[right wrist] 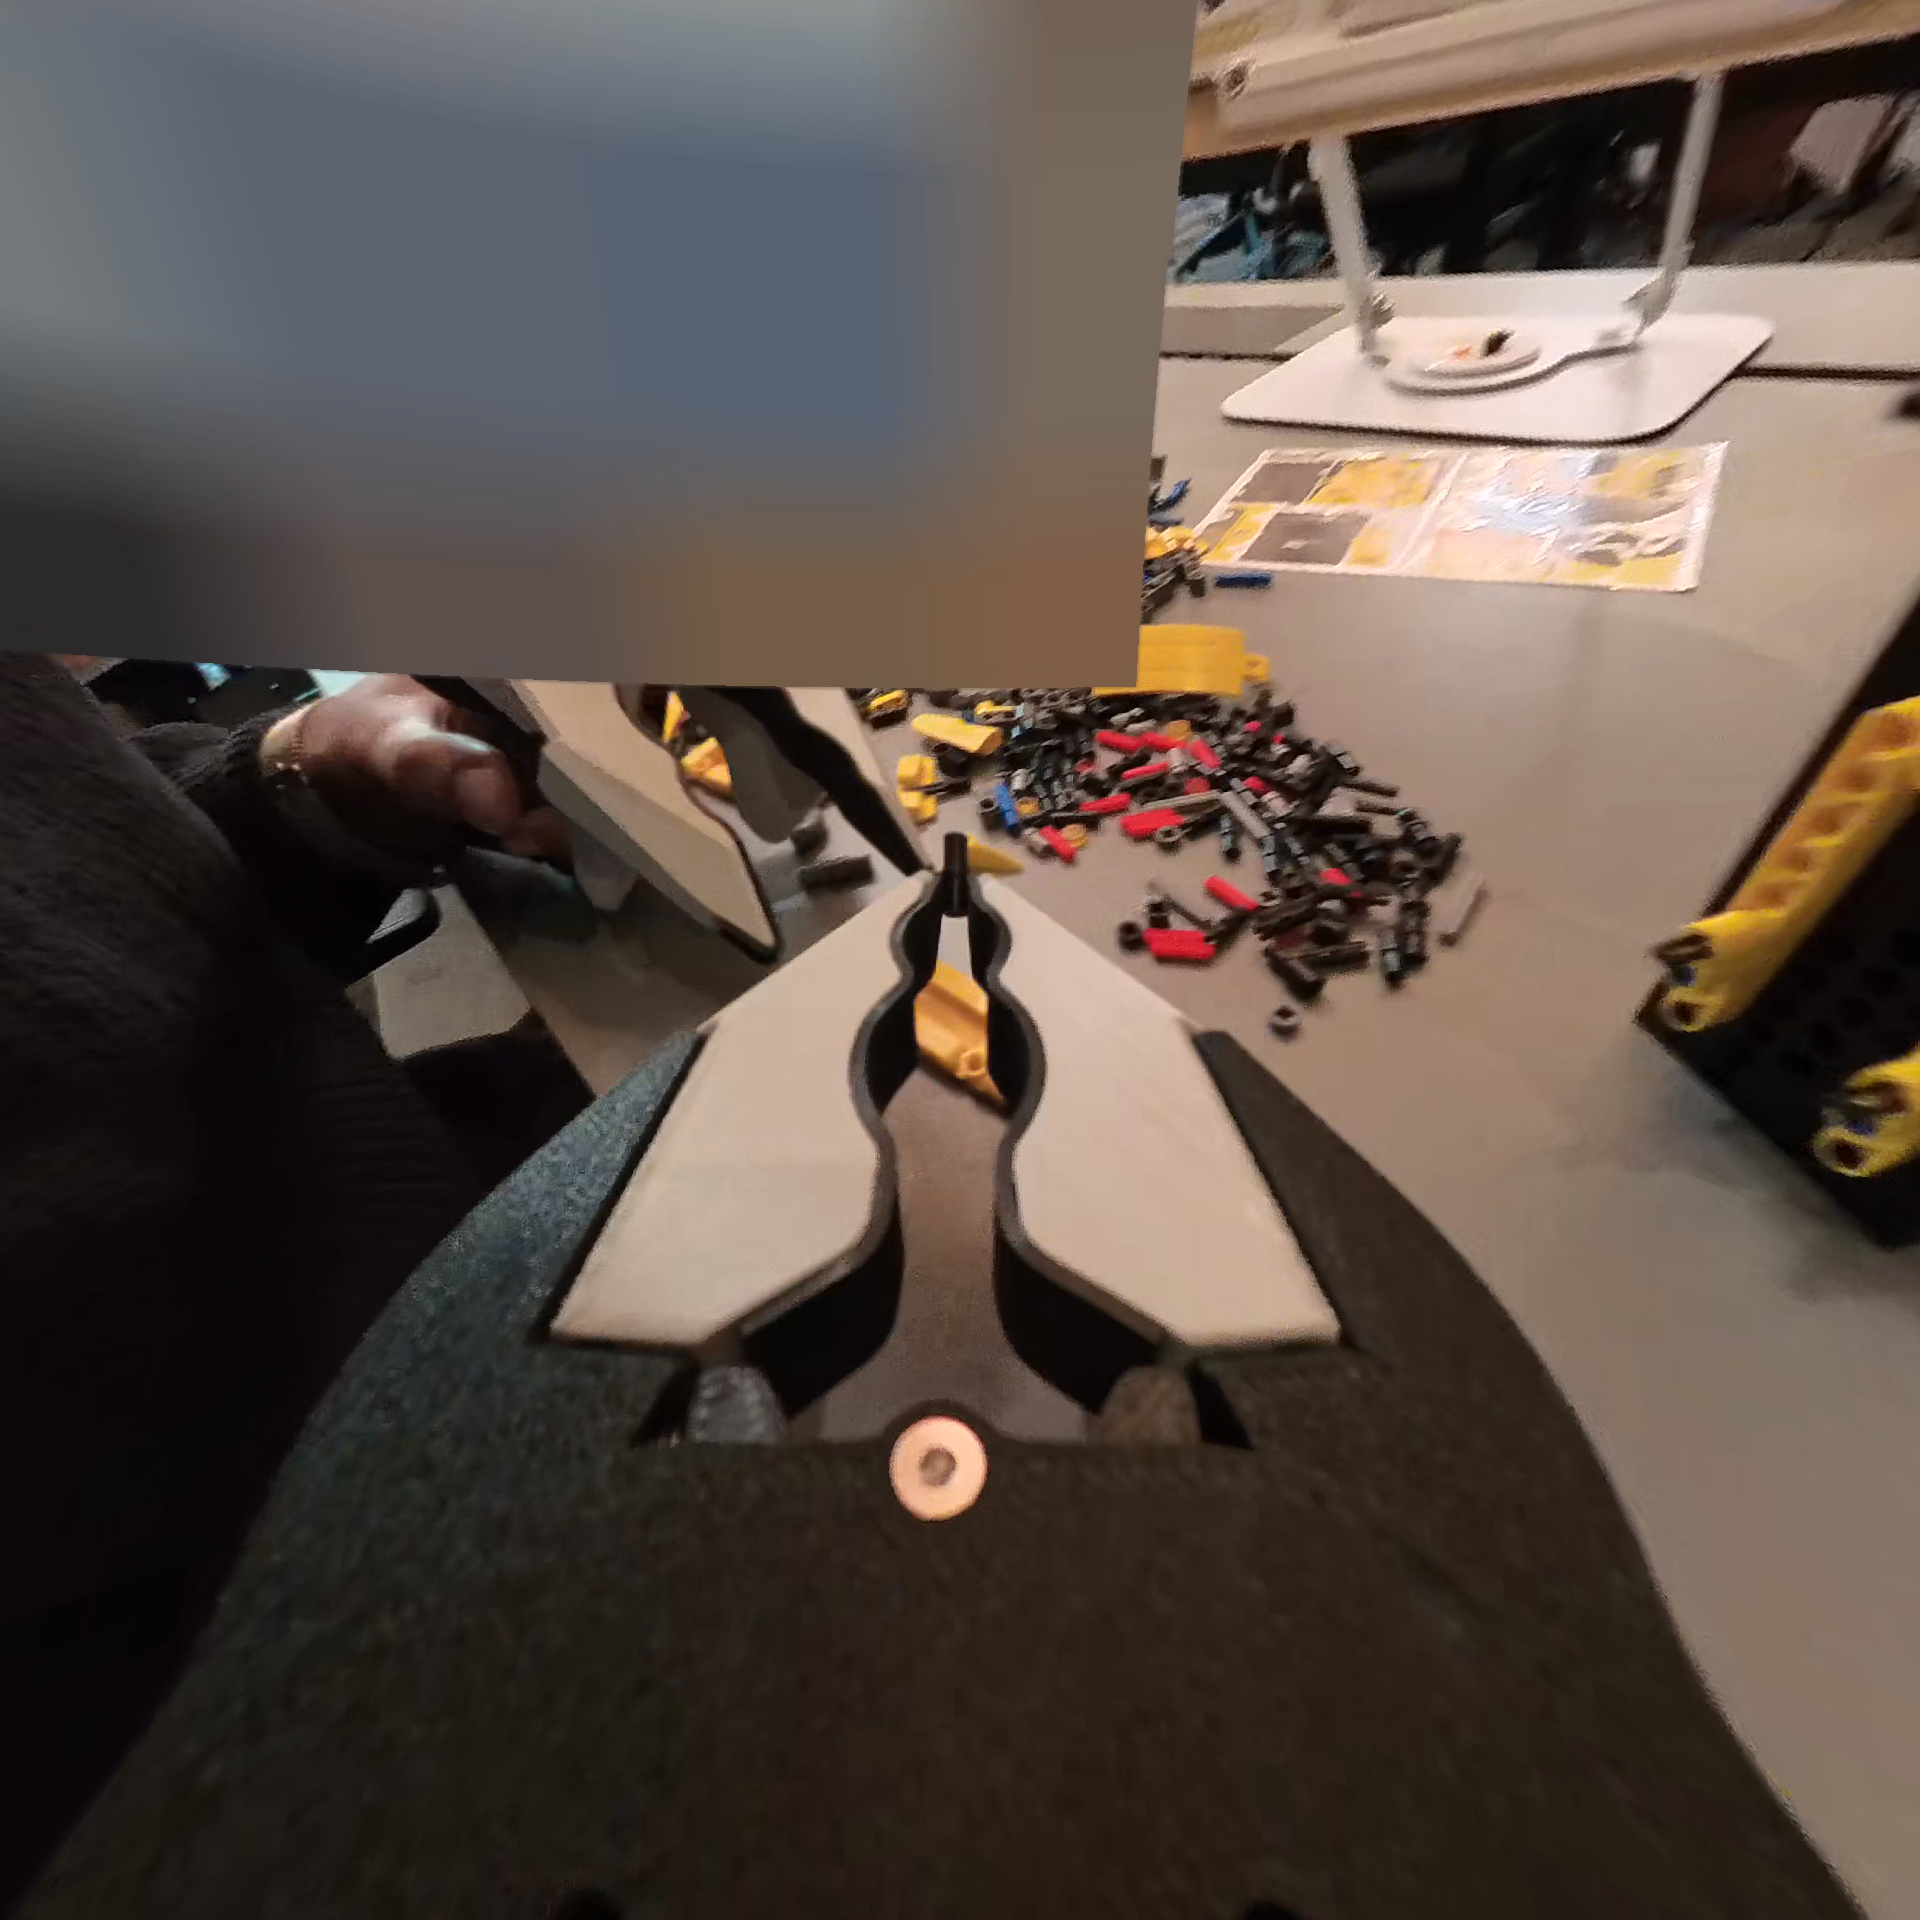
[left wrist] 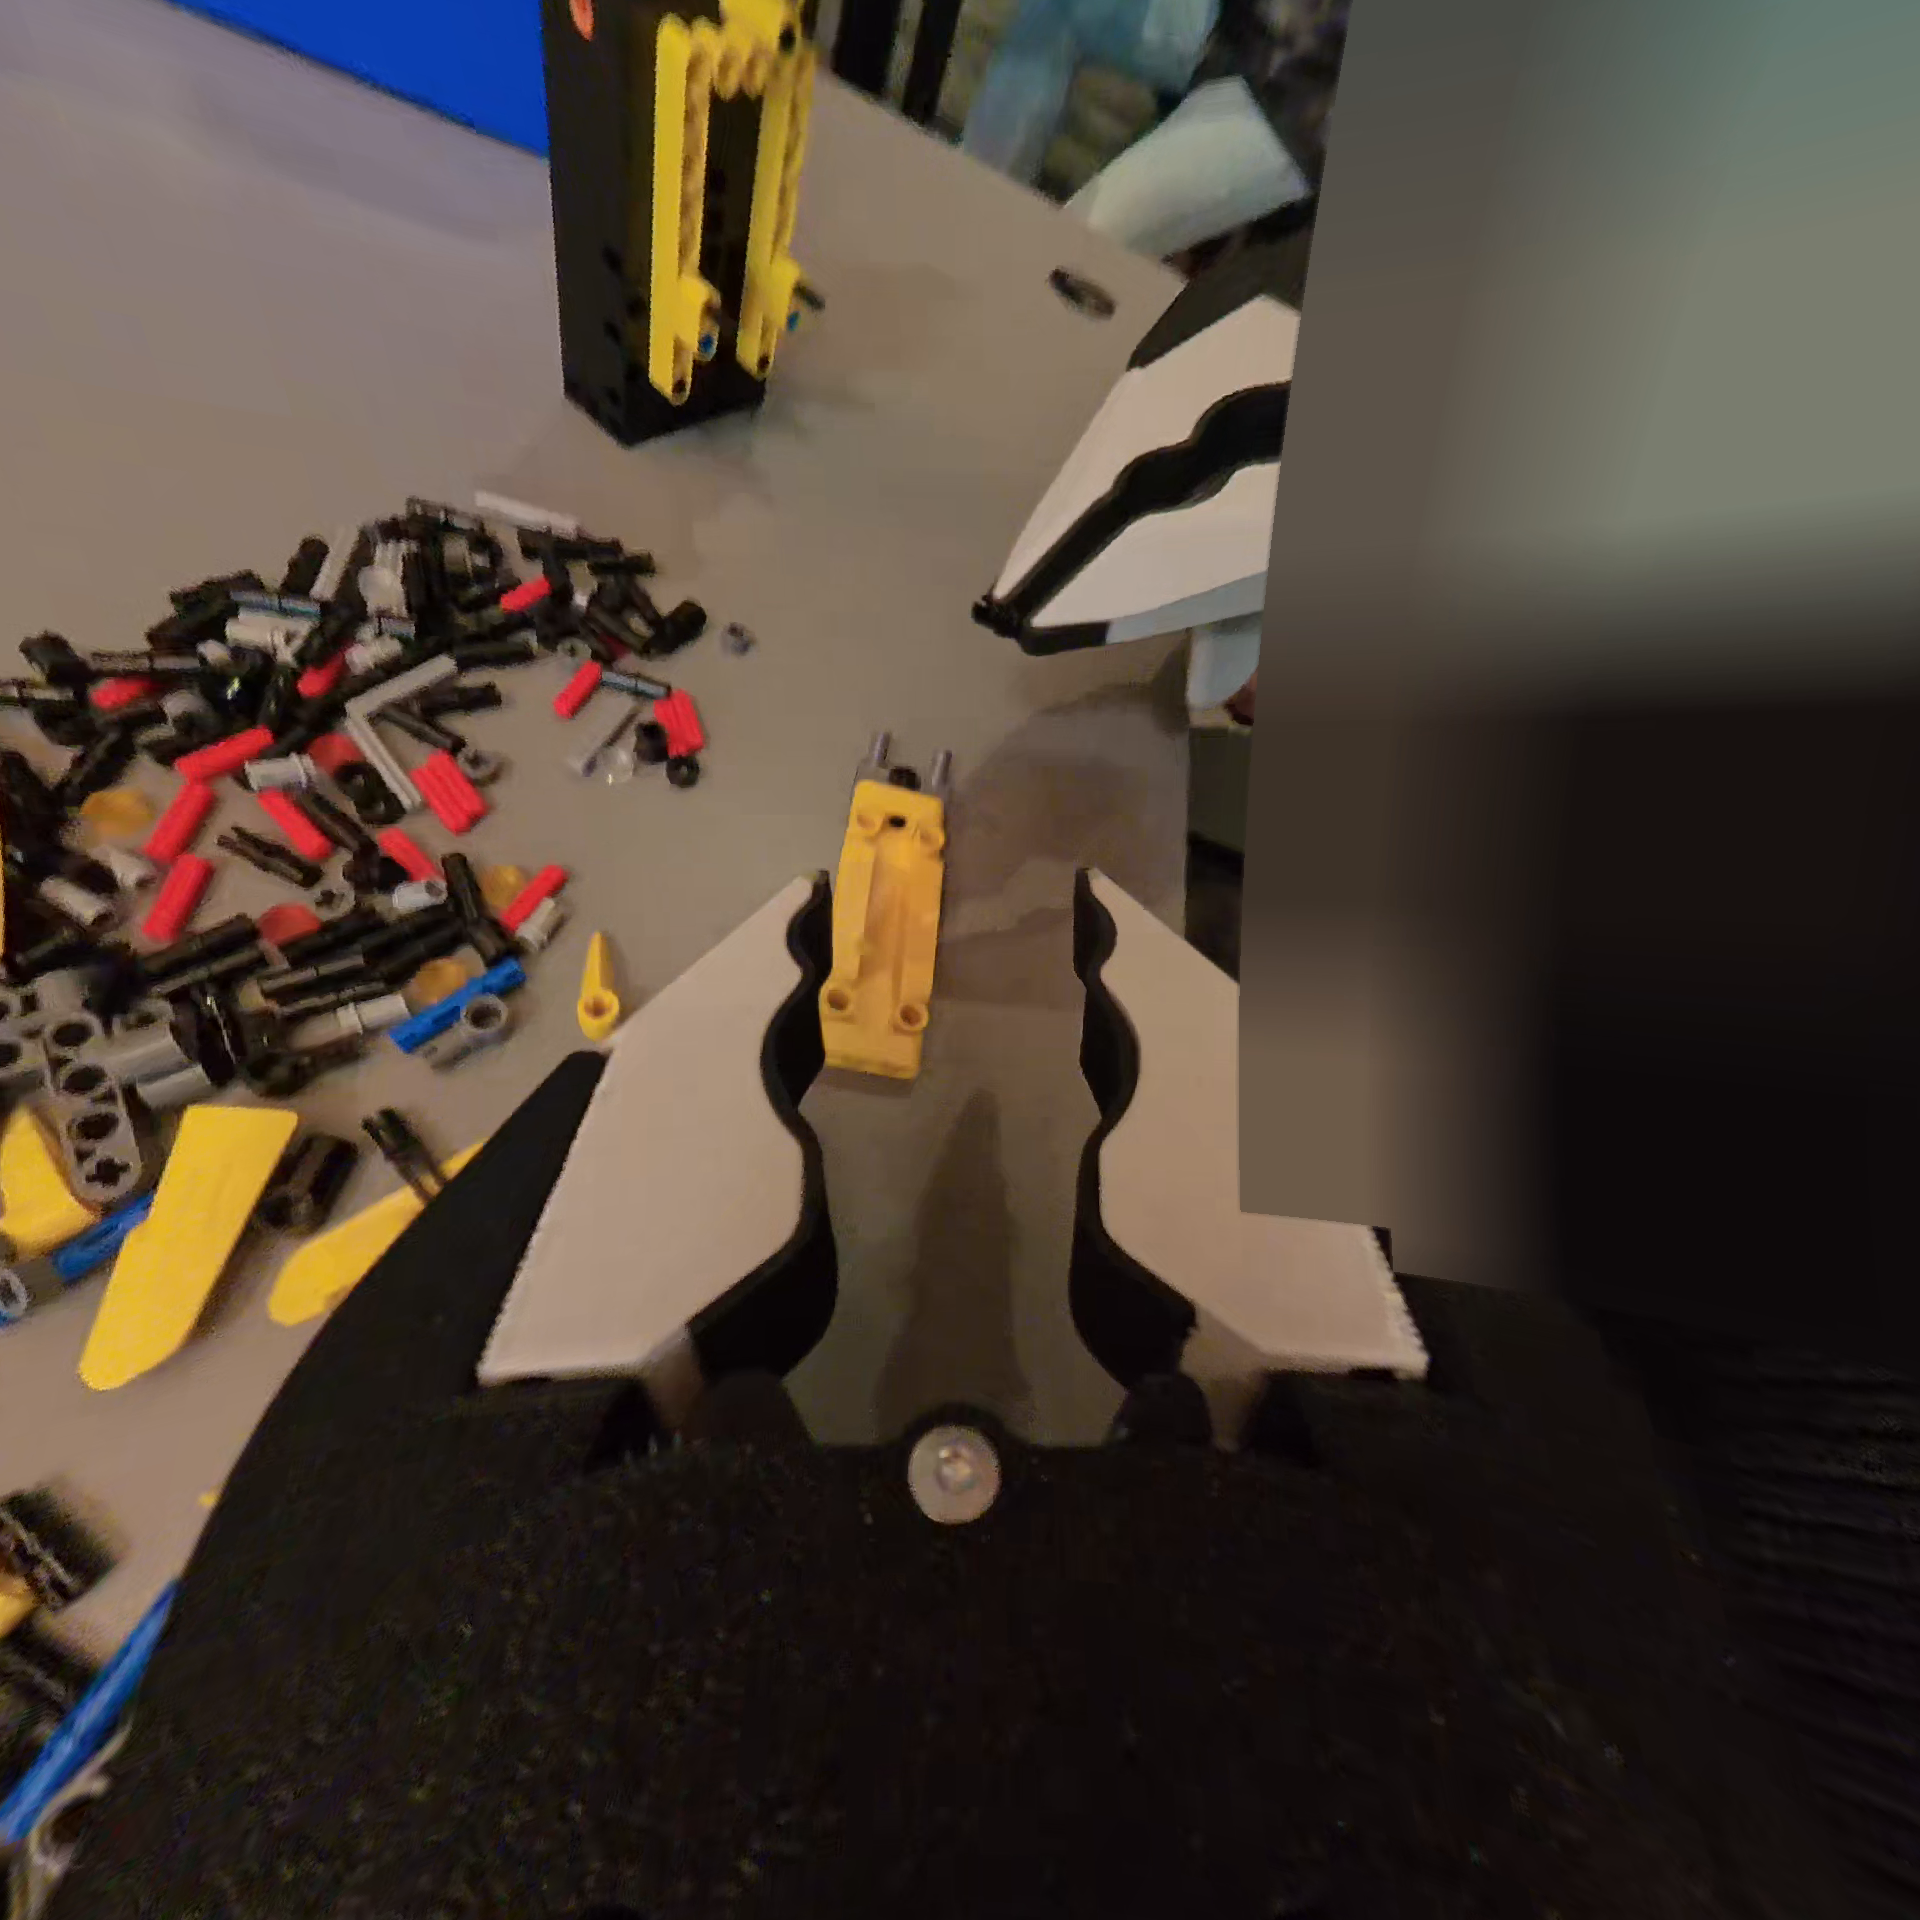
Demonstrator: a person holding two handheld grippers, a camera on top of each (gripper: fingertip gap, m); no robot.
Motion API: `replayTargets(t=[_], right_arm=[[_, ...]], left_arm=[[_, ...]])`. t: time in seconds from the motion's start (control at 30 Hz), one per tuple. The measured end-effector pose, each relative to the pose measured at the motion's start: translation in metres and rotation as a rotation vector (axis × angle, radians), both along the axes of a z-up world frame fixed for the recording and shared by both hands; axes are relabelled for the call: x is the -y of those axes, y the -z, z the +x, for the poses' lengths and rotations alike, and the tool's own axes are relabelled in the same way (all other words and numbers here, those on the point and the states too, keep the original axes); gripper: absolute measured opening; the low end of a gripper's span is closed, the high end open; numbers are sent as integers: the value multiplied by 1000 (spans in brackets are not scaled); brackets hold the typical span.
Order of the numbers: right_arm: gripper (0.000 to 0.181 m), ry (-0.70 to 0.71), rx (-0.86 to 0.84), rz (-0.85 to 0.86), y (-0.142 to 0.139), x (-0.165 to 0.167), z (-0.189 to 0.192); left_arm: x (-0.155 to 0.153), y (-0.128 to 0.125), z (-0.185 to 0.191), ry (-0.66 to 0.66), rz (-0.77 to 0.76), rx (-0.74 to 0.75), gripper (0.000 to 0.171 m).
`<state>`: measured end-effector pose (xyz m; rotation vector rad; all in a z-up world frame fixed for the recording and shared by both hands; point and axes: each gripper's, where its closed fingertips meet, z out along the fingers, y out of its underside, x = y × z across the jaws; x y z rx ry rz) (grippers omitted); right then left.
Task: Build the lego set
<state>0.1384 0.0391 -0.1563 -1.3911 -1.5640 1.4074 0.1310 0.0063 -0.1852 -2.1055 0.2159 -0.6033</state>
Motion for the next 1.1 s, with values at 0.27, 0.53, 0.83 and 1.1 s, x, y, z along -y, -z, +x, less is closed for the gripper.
replayTargets(t=[0.27, 0.53, 0.83, 1.1], right_arm=[[4, -125, 305, 42, 51, 29, 4], [4, -92, 384, 139, 62, 26, 13], [4, -28, 373, 43, 62, 31, 14], [4, 34, 483, 42, 67, 35, 17]], left_arm=[[13, 22, -3, -42, -87, -111, 46], [18, 28, 16, 10, -109, -157, 46], [8, 32, 2, -98, -109, -231, 46], [5, 38, 0, -130, -113, -374, 23]])
